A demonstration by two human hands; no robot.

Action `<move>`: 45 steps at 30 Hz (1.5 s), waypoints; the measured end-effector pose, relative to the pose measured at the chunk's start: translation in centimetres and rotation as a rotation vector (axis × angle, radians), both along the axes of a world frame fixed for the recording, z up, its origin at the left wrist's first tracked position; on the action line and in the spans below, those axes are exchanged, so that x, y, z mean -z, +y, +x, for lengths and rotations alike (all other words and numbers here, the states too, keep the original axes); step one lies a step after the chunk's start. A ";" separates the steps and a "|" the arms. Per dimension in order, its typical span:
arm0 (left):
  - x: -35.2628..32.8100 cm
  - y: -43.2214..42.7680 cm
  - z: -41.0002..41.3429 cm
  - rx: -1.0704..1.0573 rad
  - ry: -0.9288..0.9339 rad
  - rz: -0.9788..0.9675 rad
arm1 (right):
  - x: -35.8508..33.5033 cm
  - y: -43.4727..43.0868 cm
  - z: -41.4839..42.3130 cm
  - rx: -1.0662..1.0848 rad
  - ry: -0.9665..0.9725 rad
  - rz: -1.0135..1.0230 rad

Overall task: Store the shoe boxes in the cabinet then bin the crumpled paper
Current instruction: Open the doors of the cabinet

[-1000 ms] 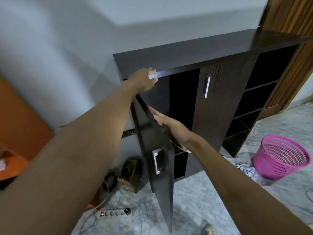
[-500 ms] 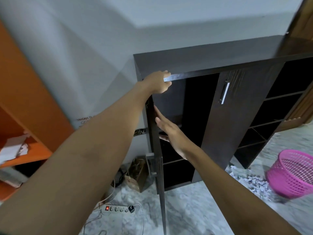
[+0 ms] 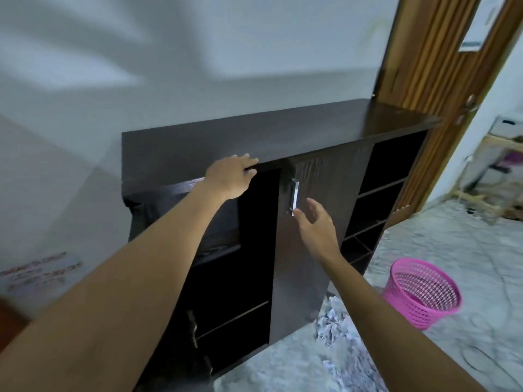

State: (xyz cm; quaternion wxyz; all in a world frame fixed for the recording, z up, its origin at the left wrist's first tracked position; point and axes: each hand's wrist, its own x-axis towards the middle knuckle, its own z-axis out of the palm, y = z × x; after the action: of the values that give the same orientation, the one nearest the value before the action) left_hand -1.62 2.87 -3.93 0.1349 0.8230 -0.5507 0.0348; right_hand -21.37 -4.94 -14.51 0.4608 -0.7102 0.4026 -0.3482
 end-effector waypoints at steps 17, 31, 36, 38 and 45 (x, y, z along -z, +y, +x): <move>0.7 -8.4 -1.1 -0.010 0.052 -0.126 | 0.0 -7.3 7.2 0.057 -0.165 0.038; 0.2 -7.7 -1.9 -0.053 0.098 -0.112 | -1.0 -6.2 0.5 0.053 -0.190 0.083; 0.1 -7.5 -2.1 -0.066 0.104 -0.111 | -0.3 -5.2 -3.6 0.047 -0.221 0.057; 0.1 -7.5 -2.1 -0.061 0.107 -0.105 | -0.6 -5.0 -4.4 0.033 -0.222 0.057; 0.3 -7.8 -1.6 -0.044 0.103 -0.087 | -0.1 -6.7 -7.9 0.073 -0.271 0.073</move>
State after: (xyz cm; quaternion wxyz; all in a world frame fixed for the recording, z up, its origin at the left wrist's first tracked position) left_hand -3.20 -4.94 -4.28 0.1981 0.8289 -0.5227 0.0193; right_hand -29.23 -11.63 -14.40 0.5235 -0.6241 0.3748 -0.4427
